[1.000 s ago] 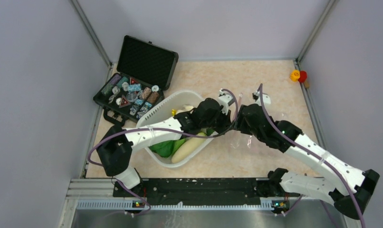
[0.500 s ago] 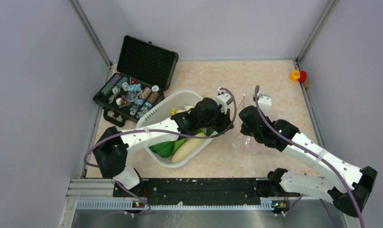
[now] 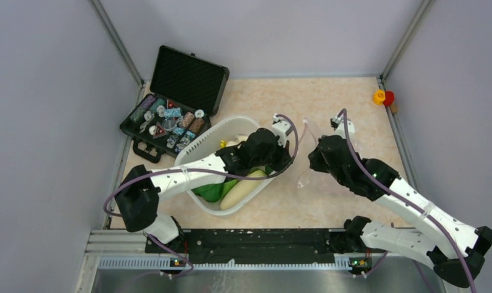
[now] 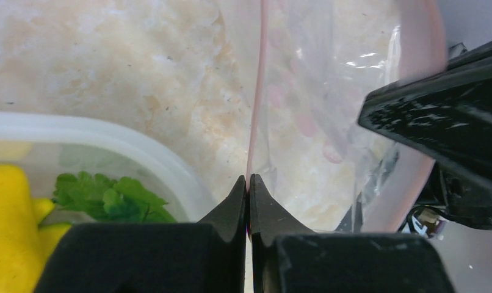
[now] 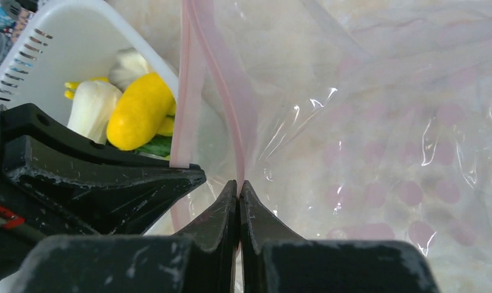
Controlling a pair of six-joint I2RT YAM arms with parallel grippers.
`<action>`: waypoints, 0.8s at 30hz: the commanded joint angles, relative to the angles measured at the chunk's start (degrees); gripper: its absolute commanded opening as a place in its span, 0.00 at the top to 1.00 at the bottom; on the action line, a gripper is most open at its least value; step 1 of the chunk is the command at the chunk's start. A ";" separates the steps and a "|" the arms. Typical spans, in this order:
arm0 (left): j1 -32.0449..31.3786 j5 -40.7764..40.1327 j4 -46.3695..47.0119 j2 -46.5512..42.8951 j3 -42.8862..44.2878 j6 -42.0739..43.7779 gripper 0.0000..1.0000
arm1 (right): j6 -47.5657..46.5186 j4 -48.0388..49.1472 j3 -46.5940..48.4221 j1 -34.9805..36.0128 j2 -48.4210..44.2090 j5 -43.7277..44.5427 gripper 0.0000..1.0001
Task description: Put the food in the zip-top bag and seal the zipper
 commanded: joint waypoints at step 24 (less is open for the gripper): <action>4.45 -4.87 -1.62 -3.84 -1.63 -2.16 0.99 | -4.98 -1.52 -2.49 0.74 -13.46 -1.69 1.00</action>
